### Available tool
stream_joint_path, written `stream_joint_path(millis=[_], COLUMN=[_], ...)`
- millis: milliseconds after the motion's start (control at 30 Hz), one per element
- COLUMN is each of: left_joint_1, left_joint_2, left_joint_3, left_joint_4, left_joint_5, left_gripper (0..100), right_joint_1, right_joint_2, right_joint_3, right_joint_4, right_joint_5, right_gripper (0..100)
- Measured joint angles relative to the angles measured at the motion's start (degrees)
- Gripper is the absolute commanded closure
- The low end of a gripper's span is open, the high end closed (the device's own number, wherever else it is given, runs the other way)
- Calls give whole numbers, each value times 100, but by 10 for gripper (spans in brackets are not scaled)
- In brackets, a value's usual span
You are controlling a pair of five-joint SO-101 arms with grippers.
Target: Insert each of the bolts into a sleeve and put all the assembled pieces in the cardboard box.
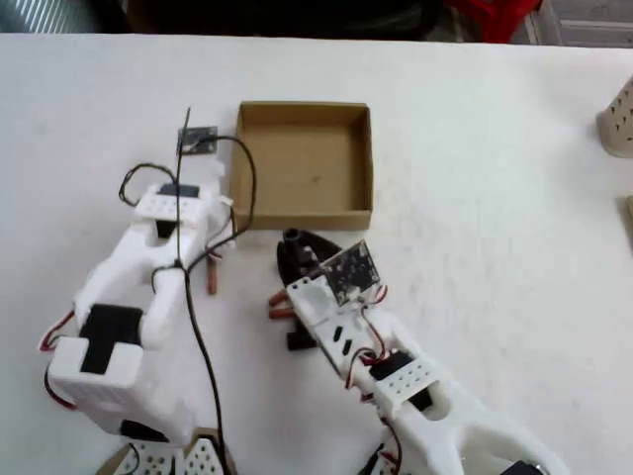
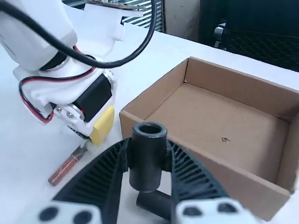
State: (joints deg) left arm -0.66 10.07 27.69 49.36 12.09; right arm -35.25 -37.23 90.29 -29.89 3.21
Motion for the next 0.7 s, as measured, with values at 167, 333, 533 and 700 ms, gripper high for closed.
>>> stream_joint_path(millis=[167, 333, 533, 700], left_joint_1=[0, -9, -9, -9], left_joint_2=[-686, -1380, -1925, -2391], left_joint_3=[712, 1521, 1644, 1565], left_joint_4=[-510, -1213, -1345, -1345], left_joint_5=[-132, -132, -132, -132], left_gripper=[979, 978, 977, 977], right_joint_1=[0, 0, 53, 149], right_joint_2=[0, 97, 1204, 2391], right_joint_3=[9, 9, 9, -123], right_joint_4=[-290, -1090, -2198, -3103], right_joint_5=[-70, -949, -1134, -1134], right_gripper=[982, 982, 982, 982])
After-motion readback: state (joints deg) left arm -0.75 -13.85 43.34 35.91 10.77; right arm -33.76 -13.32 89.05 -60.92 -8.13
